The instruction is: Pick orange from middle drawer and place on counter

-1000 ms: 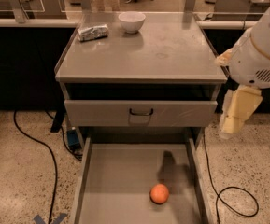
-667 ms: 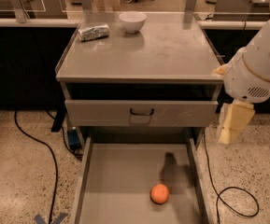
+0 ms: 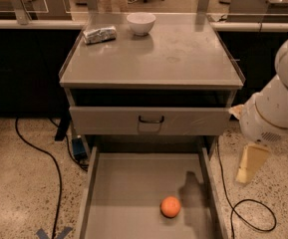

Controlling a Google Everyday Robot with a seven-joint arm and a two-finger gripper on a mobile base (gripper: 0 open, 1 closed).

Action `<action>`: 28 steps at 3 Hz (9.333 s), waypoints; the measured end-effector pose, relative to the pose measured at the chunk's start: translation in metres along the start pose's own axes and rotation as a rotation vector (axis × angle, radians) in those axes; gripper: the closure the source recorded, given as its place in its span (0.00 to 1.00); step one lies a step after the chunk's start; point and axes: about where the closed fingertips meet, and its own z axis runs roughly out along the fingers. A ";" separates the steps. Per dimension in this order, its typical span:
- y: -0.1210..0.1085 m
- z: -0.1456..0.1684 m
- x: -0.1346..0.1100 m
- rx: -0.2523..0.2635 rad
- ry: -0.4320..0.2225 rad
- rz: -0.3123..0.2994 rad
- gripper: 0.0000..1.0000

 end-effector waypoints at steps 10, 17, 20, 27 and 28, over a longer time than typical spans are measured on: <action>0.068 0.267 0.017 -0.175 -0.229 -0.041 0.00; 0.074 0.391 -0.028 -0.209 -0.249 -0.116 0.00; 0.100 0.453 -0.035 -0.318 -0.225 -0.126 0.00; 0.070 0.354 -0.064 -0.250 -0.408 -0.215 1.00; 0.053 0.300 -0.073 -0.193 -0.435 -0.259 1.00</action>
Offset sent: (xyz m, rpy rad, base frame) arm -0.0350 -0.0192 -0.0903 0.4171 0.0644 -0.2061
